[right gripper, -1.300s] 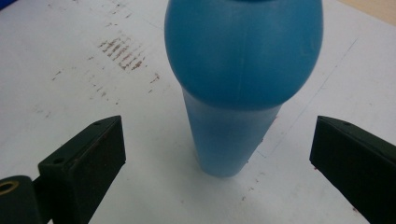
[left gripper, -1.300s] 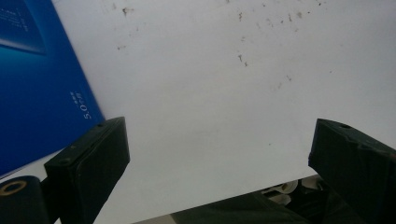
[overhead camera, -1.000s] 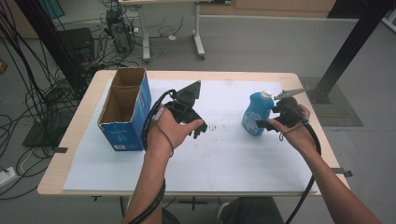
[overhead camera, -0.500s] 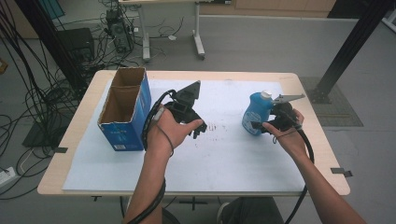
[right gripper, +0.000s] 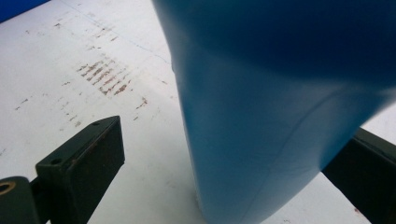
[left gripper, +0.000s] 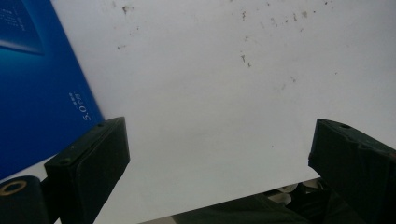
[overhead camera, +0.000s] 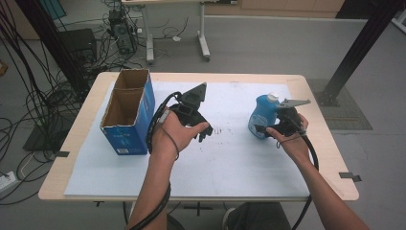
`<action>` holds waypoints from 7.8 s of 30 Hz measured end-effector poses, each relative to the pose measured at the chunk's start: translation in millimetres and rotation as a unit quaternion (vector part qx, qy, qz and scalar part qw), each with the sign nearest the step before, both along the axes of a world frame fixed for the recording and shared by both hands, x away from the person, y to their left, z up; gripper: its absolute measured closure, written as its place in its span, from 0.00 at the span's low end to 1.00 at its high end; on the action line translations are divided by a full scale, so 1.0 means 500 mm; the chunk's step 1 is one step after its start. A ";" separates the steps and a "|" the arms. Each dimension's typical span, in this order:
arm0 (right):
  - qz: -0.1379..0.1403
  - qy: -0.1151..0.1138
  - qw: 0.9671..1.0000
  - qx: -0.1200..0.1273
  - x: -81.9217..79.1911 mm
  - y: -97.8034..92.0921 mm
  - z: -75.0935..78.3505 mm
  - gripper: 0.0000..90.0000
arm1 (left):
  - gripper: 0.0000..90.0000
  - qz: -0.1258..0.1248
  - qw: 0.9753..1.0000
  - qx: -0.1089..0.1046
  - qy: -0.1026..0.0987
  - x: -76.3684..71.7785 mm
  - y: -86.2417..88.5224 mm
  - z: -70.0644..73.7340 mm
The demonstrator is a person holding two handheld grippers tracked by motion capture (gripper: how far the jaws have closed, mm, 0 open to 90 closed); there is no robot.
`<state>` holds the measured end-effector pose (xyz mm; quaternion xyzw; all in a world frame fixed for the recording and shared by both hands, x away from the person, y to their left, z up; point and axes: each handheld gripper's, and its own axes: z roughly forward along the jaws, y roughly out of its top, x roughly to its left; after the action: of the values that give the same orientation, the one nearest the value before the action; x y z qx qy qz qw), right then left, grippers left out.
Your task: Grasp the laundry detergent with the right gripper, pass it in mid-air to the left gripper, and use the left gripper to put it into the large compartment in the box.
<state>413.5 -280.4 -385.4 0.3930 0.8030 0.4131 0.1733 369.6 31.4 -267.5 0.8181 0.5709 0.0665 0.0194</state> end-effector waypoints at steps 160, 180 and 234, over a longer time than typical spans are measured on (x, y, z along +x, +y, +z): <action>-0.013 -0.047 0.998 0.031 -0.002 -0.002 -0.018 0.02 | 0.06 -0.006 1.000 0.003 0.001 0.010 -0.014 -0.002; -0.012 -0.052 0.998 0.022 0.005 0.000 -0.027 0.28 | 0.06 -0.005 1.000 0.003 0.001 0.010 -0.010 -0.001; -0.018 -0.051 0.999 -0.003 0.007 0.002 -0.037 0.46 | 0.06 -0.005 1.000 0.004 -0.001 0.008 -0.005 0.001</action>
<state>416.8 -279.4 -403.9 0.3853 0.7874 0.4267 0.2223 373.8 28.9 -266.8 0.8211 0.5664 0.0693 0.0170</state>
